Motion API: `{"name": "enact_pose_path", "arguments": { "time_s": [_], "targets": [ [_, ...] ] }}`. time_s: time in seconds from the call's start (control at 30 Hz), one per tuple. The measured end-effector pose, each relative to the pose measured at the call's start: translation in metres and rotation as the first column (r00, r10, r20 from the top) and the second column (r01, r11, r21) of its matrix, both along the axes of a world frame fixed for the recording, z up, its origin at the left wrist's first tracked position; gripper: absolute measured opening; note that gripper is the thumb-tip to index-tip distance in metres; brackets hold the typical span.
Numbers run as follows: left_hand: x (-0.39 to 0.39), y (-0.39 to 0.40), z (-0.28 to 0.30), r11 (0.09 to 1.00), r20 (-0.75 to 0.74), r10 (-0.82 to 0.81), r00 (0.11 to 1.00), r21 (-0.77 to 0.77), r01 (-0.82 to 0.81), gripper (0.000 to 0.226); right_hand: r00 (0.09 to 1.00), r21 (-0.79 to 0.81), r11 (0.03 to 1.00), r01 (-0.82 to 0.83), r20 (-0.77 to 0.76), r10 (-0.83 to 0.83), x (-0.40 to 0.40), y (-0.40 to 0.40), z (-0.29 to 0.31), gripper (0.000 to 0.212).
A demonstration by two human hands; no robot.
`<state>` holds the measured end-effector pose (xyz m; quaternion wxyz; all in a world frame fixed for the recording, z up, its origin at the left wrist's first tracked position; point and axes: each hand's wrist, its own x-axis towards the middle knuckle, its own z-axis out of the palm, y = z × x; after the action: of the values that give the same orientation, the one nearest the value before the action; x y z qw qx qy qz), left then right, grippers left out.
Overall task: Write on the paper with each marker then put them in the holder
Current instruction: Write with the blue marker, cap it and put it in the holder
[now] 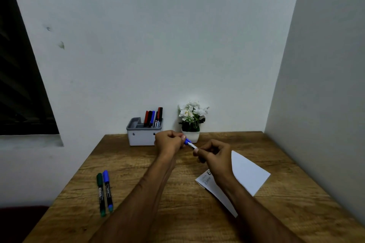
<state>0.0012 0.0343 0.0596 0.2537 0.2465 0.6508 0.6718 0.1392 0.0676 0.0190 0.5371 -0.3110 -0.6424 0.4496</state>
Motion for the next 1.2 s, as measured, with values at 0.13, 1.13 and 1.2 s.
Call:
{"name": "enact_pose_path", "arguments": {
  "time_s": [0.13, 1.13, 1.2],
  "targets": [
    [-0.009, -0.002, -0.001, 1.000, 0.055, -0.013, 0.998, 0.020, 0.012, 0.009, 1.000, -0.004, 1.000, -0.016, 0.009, 0.016, -0.012, 0.002, -0.004, 0.013],
    [-0.136, -0.023, 0.040, 0.971, -0.508, 0.201, 0.837, 0.216, -0.102, 0.030, 0.887, 0.417, 0.893, -0.171, 0.461, -0.045, -0.189, 0.026, 0.050, 0.014],
    [-0.150, -0.017, 0.048, 0.971, -0.552, 0.203, 0.809, 0.220, -0.094, 0.031, 0.908, 0.417, 0.897, -0.147, 0.417, -0.045, -0.201, 0.032, 0.059, 0.010]
  ]
}}
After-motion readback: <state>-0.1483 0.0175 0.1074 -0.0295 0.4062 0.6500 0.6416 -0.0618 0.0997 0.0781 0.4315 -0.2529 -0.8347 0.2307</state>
